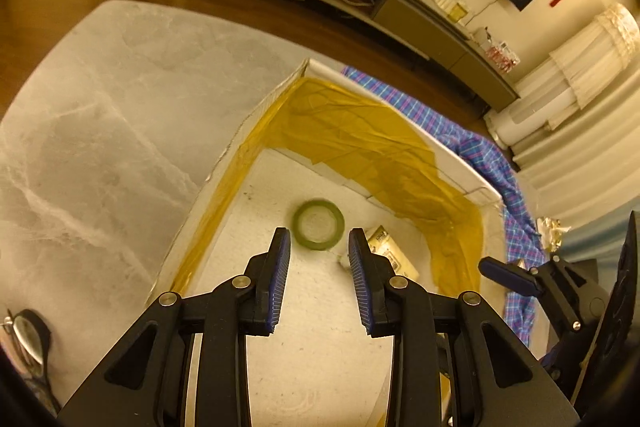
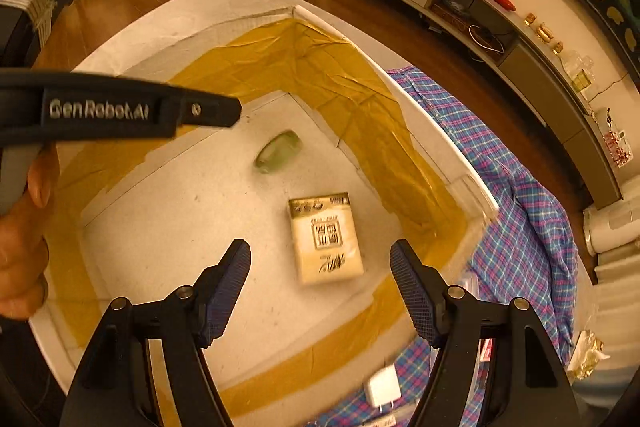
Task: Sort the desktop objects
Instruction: 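Move the left tool to the pink binder clip while the right tool grasps the clear-capped tube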
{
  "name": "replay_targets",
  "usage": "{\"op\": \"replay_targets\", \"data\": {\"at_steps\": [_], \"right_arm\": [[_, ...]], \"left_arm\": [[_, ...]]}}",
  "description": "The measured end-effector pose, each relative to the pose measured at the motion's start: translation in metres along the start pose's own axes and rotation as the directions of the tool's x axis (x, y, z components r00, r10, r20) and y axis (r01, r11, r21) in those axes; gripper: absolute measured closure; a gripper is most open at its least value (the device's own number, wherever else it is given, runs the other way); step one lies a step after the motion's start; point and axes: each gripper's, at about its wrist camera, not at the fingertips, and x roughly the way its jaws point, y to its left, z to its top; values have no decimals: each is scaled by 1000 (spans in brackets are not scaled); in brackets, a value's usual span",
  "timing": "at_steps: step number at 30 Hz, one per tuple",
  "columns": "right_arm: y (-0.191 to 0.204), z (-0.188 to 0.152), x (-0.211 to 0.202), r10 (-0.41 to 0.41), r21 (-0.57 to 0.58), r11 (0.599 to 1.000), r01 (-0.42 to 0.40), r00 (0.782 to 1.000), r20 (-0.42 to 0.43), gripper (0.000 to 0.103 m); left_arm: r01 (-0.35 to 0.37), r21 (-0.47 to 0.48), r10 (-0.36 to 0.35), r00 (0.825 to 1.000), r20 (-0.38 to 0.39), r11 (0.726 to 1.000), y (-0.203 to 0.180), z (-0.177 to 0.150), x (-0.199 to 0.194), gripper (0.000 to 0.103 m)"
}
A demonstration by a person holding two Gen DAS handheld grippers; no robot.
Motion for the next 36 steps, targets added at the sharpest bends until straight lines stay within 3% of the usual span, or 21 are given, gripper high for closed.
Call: {"op": "replay_targets", "data": {"at_steps": [14, 26, 36], "right_arm": [[-3, -63, -63, 41, 104, 993, -60, 984, 176, 29], [1, -125, -109, 53, 132, 985, -108, 929, 365, 26], [-29, -181, -103, 67, 211, 962, -175, 896, 439, 26]], "left_arm": [[-3, 119, -7, 997, 82, 993, -39, -37, -50, 71], [-47, 256, 11, 990, 137, 965, -87, -89, -67, 71], [-8, 328, -39, 990, 136, 945, -124, -117, -67, 71]]}}
